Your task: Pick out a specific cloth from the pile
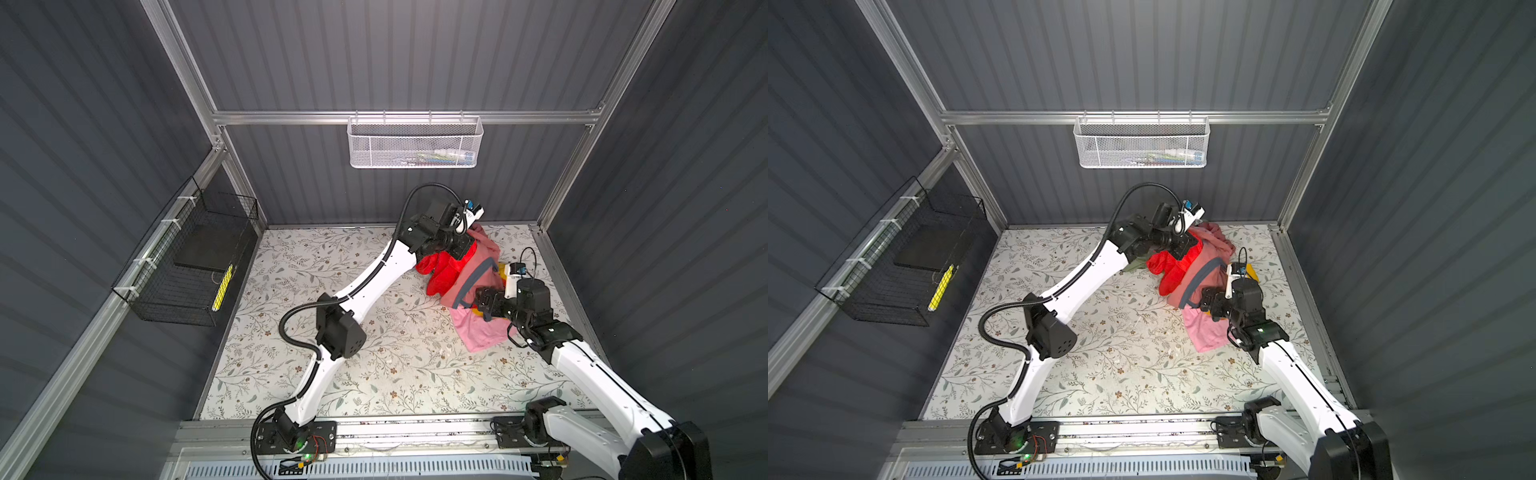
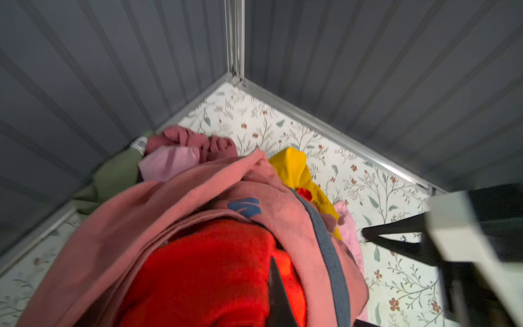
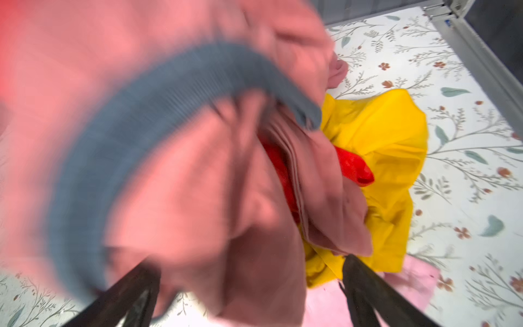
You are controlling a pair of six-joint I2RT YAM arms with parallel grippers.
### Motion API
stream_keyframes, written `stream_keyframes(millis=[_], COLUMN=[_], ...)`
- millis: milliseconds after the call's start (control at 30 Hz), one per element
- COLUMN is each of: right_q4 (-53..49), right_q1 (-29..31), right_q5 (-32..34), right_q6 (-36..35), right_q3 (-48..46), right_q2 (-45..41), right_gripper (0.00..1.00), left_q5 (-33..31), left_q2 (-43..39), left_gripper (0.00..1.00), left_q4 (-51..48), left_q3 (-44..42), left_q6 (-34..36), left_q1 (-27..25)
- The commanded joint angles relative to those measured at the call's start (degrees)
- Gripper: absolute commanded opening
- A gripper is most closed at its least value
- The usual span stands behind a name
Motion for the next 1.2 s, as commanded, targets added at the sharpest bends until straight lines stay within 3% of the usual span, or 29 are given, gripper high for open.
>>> stream_keyframes(millis=[0, 200, 300, 400, 533, 633, 767, 900, 967, 1167], right_q4=[-7.18, -7.37, -6.72, -4.02, 0.81, 2.43, 5.7, 7.04, 7.56, 6.84], right_q1=[-0.18, -0.18, -0.09, -0.01, -0.01, 0.08, 0.42, 0.87, 0.87, 0.87], right_q5=[3.27, 1.81, -1.07, -1.5, -4.22, -6.8, -11.11, -10.42, -10.09, -9.18], right_q6=[0.66, -1.61, -2.37, -2.11, -0.45, 0.02, 1.09, 1.37, 1.56, 1.03], right_q3=[1.13, 2.88, 4.91, 5.52, 6.73, 9.38, 12.41, 14.08, 14.34, 15.07], right_q2=[-1.9, -1.24, 2.52, 6.04, 10.9, 15.96, 22.97, 27.01, 27.72, 28.71], right_gripper=[0.99, 0.97, 0.92, 0.91, 0.93, 0.94, 0.92, 0.85, 0.81, 0.66], left_q5=[3.4, 5.68, 8.3, 6.76, 3.14, 2.19, 3.09, 3.57, 3.96, -0.7], left_q2=[3.56, 6.25, 4.85, 1.36, -6.68, -12.45, -16.59, -16.3, -16.51, -17.63], left_gripper=[0.0, 0.0, 0.0, 0.01, 0.28, 0.34, 0.3, 0.08, 0.02, 0.2], left_q4=[-1.91, 2.24, 5.64, 8.02, 13.8, 18.12, 20.95, 19.03, 19.34, 16.47], left_q3=[0.27, -4.44, -8.43, -12.82, -22.75, -29.68, -34.63, -34.54, -35.26, -37.87], left_q6=[-3.19, -6.6, -8.3, -9.22, -10.16, -11.39, -12.41, -12.54, -12.99, -14.29], left_q1=[0.68, 0.94, 0.89, 1.02, 1.29, 1.49, 1.74, 1.83, 1.93, 3.06])
